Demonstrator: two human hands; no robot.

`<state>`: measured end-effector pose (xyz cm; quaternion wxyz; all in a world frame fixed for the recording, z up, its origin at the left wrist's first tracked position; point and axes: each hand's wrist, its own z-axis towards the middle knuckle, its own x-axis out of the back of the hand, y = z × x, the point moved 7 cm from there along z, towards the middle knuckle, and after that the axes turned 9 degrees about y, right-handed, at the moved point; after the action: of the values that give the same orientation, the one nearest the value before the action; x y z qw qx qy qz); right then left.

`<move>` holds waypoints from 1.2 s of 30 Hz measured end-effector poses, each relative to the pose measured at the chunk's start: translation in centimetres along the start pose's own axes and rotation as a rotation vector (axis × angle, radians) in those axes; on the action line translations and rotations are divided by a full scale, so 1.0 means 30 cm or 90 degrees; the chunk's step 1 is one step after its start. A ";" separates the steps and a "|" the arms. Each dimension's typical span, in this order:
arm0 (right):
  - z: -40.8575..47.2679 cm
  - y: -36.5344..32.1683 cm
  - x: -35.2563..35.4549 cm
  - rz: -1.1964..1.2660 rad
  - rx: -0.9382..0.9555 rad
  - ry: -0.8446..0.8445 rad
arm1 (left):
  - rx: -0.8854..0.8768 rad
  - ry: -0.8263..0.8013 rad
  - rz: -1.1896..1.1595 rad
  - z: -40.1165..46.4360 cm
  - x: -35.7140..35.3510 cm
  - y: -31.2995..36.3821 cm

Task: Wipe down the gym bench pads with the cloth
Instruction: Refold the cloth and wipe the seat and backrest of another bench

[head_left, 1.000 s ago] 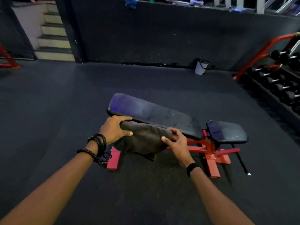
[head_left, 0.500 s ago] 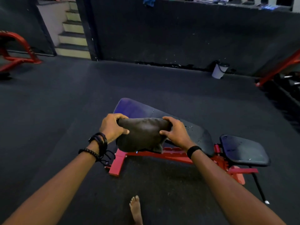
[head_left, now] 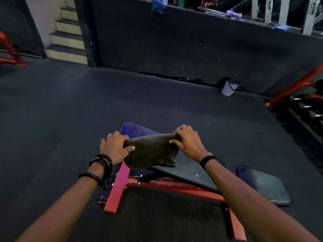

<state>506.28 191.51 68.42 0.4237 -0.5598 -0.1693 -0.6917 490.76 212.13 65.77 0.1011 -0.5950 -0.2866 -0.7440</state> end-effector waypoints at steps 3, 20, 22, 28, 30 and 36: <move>0.063 -0.002 -0.052 0.075 -0.024 -0.062 | -0.020 -0.007 -0.032 0.041 -0.025 -0.029; 0.308 0.052 -0.297 0.076 -0.027 -0.502 | 0.210 -0.083 -0.438 -0.014 -0.298 -0.185; 0.409 0.025 -0.317 0.067 0.012 -0.528 | 0.262 -0.074 -0.521 0.002 -0.312 -0.211; 0.669 -0.090 -0.512 0.036 0.156 -0.302 | 0.557 0.152 -0.565 0.057 -0.319 -0.368; 0.649 -0.094 -0.638 0.011 0.176 -0.293 | 0.643 0.144 -0.461 0.036 -0.331 -0.417; 0.428 -0.143 -0.911 0.024 0.308 -0.391 | 0.702 0.111 -0.335 -0.069 -0.417 -0.394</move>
<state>511.45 213.96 48.41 0.4857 -0.6279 -0.4358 -0.4242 486.63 218.23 50.08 0.2303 -0.3015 -0.7569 -0.5321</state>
